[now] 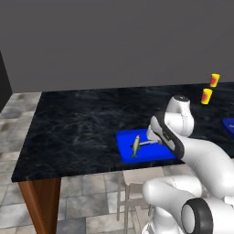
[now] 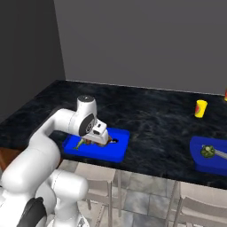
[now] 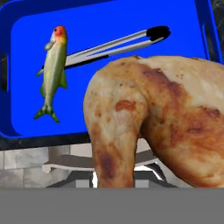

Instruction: Gather the cucumber and broccoli from the fridge and place them on a tray on the dining counter. Then gather the chicken drumstick and fish from the fridge and place them on the other tray.

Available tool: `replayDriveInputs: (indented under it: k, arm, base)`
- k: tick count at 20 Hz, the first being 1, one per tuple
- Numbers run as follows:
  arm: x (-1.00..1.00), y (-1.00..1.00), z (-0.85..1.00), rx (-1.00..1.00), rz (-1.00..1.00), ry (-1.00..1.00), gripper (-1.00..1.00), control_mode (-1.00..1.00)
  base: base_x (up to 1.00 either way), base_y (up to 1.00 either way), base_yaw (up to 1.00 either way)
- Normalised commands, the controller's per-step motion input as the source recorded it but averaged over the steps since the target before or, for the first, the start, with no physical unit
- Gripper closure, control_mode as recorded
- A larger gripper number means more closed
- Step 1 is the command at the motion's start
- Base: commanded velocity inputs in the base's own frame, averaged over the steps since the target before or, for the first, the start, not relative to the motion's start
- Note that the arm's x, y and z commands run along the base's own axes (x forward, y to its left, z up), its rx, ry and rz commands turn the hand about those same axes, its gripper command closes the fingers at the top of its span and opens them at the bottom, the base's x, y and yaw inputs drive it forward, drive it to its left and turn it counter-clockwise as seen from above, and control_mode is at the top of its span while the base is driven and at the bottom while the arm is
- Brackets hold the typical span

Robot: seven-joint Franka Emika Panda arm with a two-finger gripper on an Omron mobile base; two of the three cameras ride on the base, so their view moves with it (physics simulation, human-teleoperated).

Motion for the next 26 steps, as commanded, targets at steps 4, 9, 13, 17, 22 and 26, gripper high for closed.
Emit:
replayDriveInputs:
  k: [4,9,13,17,22,26]
  arm:
    - [0.24,0.00,-0.11,0.00,0.00,0.00,1.00,-1.00]
    - [0.25,0.00,-0.16,0.00,0.00,0.00,1.00,-1.00]
    - [0.31,0.00,-0.19,0.00,0.00,0.00,1.00,-1.00]
    - [0.31,0.00,-0.17,0.00,0.00,0.00,1.00,-1.00]
    - [0.26,0.00,-0.20,0.00,0.00,0.00,1.00,-1.00]
    - [0.25,0.00,-0.25,0.00,0.00,0.00,1.00,-1.00]
  base:
    - [0.00,0.00,0.00]
    - [0.00,0.00,0.00]
    - [0.00,0.00,0.00]
    - [0.00,0.00,0.00]
    - [0.00,0.00,0.00]
    - [0.00,0.00,0.00]
